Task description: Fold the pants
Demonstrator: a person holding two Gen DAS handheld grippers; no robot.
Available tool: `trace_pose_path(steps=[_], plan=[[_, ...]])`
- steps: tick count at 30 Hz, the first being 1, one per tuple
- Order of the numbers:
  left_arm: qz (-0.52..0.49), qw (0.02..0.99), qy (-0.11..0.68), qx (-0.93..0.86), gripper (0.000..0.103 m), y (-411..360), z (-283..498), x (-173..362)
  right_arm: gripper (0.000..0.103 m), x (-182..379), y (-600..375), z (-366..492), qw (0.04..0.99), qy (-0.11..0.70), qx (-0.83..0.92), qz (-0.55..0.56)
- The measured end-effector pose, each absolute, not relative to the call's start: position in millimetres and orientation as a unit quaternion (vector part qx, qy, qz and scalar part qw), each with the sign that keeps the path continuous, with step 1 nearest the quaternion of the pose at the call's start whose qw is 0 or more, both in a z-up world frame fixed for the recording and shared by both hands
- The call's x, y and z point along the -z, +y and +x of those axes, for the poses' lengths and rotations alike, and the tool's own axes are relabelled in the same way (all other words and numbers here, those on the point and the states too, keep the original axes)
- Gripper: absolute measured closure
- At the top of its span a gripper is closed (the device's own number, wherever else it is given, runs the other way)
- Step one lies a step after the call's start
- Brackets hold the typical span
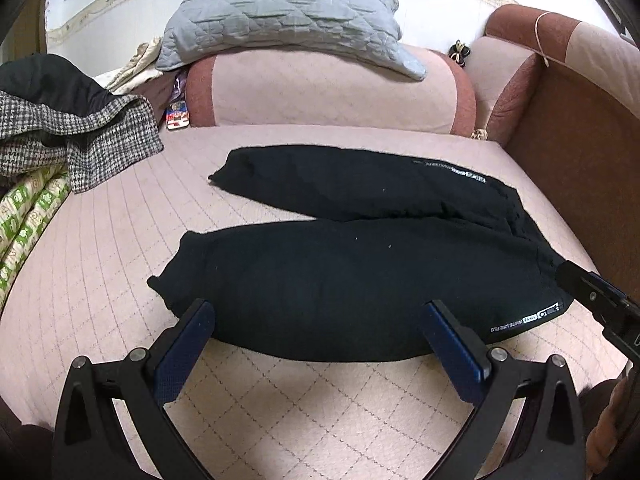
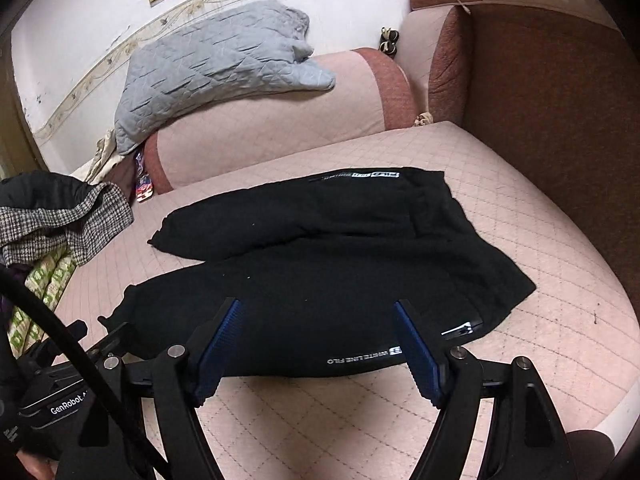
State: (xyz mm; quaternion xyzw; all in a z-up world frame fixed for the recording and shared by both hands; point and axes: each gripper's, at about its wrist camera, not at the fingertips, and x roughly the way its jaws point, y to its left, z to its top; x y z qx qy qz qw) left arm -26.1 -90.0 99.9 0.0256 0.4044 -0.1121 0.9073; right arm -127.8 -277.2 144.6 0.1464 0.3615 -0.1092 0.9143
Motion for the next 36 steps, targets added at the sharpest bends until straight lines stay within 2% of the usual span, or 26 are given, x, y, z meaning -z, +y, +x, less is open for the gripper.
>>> trace_pose_path(steps=[21,27,33,35,36], plan=[[0.032,0.877,0.467,0.105,0.000,-72,14,-72,0.022,-119,-289,-89,0.900,0.400,0.105,0.137],[-0.018,0.867,0.479,0.134,0.000,-38,72,-84,0.022,-138,-314,-50,0.907,0.404,0.084,0.080],[-0.070,0.848,0.507,0.139,0.000,-10,170,-82,0.022,-149,-357,11,0.910,0.406,0.073,0.049],[-0.075,0.848,0.505,0.145,0.010,-8,194,-80,0.022,-144,-375,37,0.905,0.417,0.058,0.058],[-0.076,0.845,0.508,0.148,0.022,-8,206,-78,0.022,-140,-385,52,0.901,0.426,0.051,0.069]])
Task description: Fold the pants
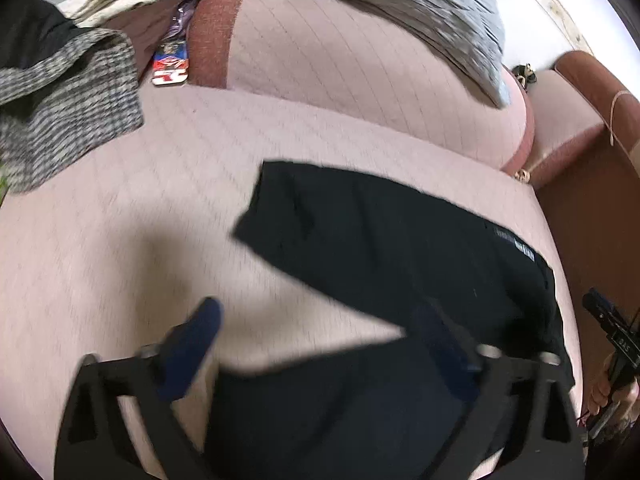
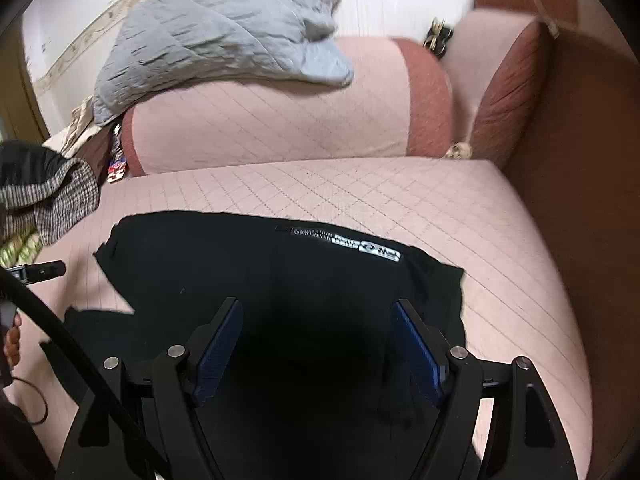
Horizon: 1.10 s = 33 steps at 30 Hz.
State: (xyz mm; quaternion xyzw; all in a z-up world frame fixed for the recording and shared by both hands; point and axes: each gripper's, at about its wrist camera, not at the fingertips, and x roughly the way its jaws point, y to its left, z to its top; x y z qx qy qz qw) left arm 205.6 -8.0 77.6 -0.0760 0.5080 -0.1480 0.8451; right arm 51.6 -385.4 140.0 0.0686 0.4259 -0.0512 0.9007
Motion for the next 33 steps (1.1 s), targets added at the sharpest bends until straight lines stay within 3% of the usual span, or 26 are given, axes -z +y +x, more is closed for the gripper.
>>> trace_pose_path(steps=[2,14,17,20,24,25,26,27,28,29,33], plan=[[-0.083,0.839,0.513,0.160,0.029,-10,226,-73,0.022,-130,-400,75,0.893,0.439,0.046,0.082],[-0.146,0.816,0.525,0.190,0.029,-16,337,-20,0.023,-67,-439,216,0.855,0.511,0.007,0.090],[-0.125,0.823,0.515,0.208,0.019,-26,348,-15,0.023,-54,-435,234,0.847,0.526,-0.009,0.079],[-0.095,0.823,0.511,0.231,0.002,-39,354,-13,0.023,-40,-429,243,0.834,0.547,-0.026,0.068],[-0.040,0.832,0.501,0.234,0.000,-58,354,-10,0.024,-36,-414,241,0.839,0.541,-0.041,0.036],[-0.032,0.832,0.502,0.233,0.003,-60,353,-11,0.036,-36,-408,239,0.841,0.539,-0.042,0.027],[-0.018,0.835,0.503,0.223,0.013,-64,352,-12,0.063,-37,-404,237,0.842,0.537,-0.051,0.027],[-0.002,0.844,0.496,0.206,0.058,-65,350,-15,0.070,-39,-398,236,0.840,0.537,-0.065,0.033],[0.004,0.846,0.494,0.202,0.087,-63,349,-17,0.080,-42,-393,233,0.839,0.540,-0.061,0.028],[-0.018,0.837,0.501,0.219,0.087,-59,349,-18,0.088,-43,-391,231,0.839,0.540,-0.059,0.022],[-0.032,0.845,0.485,0.223,0.087,-54,336,-35,0.093,-59,-394,218,0.849,0.525,-0.050,0.041]])
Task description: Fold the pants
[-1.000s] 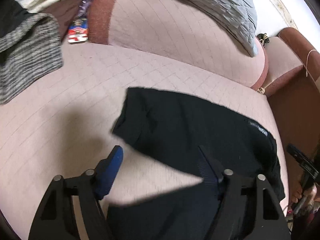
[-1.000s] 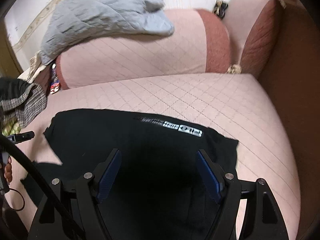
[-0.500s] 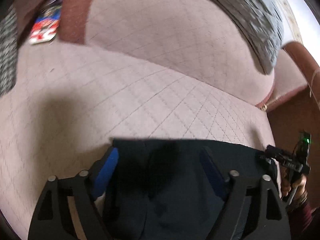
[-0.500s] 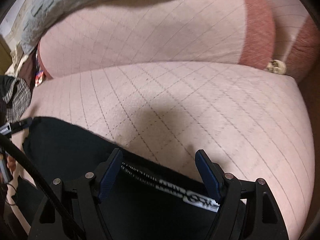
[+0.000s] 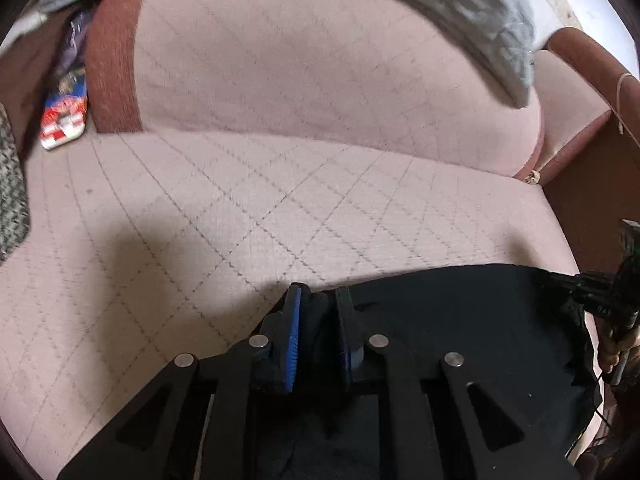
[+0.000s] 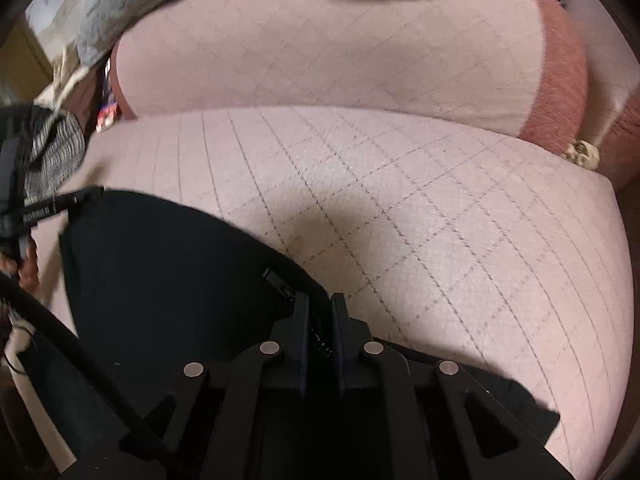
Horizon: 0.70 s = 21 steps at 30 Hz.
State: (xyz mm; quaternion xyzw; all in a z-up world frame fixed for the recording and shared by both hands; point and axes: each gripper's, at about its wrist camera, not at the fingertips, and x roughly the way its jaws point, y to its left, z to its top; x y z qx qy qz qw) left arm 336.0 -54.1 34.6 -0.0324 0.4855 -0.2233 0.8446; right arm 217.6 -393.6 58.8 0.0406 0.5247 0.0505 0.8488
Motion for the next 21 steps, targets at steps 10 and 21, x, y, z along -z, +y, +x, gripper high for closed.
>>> trace_pose_path(steps=[10,21], plan=[[-0.011,0.873,0.416,0.255,0.087,-38,241,-109,0.095,-124,-378,133,0.878,0.476,-0.033,0.029],[0.009,0.886,0.385,0.260,0.086,-4,103,-104,0.095,-106,-327,-24,0.868,0.493,-0.047,0.034]])
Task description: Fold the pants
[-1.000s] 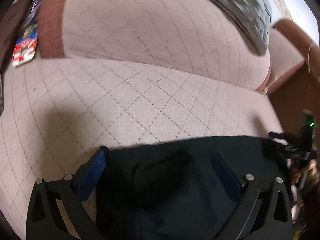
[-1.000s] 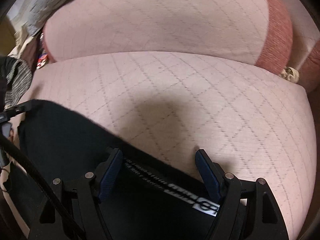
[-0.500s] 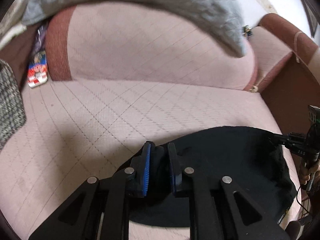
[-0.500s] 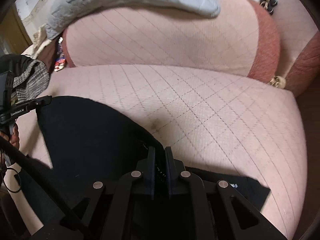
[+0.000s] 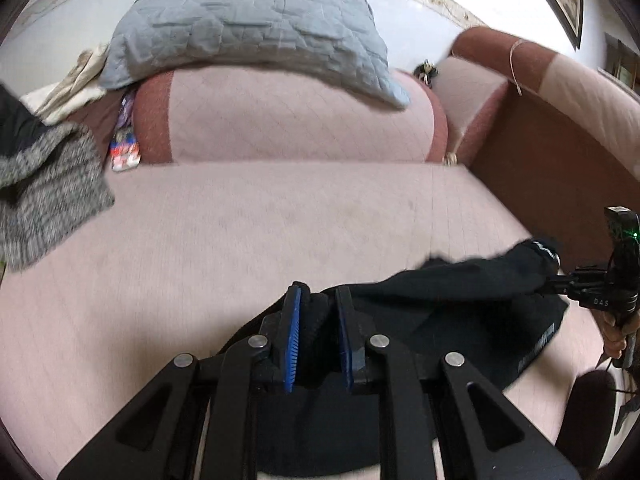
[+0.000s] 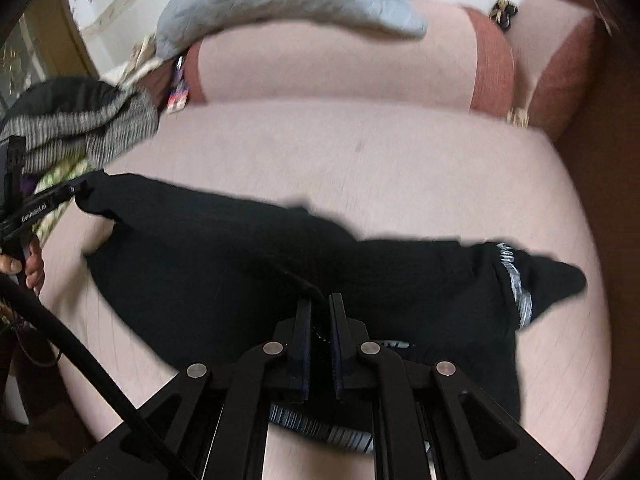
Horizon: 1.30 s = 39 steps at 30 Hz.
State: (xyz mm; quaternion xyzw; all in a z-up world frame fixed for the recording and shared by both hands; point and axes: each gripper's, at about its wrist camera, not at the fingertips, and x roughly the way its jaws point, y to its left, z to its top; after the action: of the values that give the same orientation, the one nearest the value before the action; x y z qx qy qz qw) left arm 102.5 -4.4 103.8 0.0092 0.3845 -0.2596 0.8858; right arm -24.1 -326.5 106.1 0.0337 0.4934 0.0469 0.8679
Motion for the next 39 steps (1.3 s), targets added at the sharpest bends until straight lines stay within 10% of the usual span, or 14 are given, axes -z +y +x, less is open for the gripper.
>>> trace_pose_path(steps=[9,16,24,28,39], plan=[[-0.039,0.858,0.463,0.218,0.067,52,44,-46,0.091,-51,-302,-78,0.835,0.548,-0.025,0.032],[-0.086,0.868,0.455,0.176,0.050,87,37,-60,0.069,-65,-317,-101,0.845,0.532,0.017,0.044],[-0.185,0.828,0.493,0.192,0.050,80,59,-34,0.067,-95,-297,-91,0.864,0.501,-0.004,0.056],[-0.139,0.840,0.487,0.192,0.075,64,47,-27,0.067,-99,-253,-57,0.860,0.501,-0.068,0.058],[-0.240,0.815,0.486,0.206,0.077,91,38,-3,0.055,-75,-70,85,0.815,0.538,-0.210,0.044]])
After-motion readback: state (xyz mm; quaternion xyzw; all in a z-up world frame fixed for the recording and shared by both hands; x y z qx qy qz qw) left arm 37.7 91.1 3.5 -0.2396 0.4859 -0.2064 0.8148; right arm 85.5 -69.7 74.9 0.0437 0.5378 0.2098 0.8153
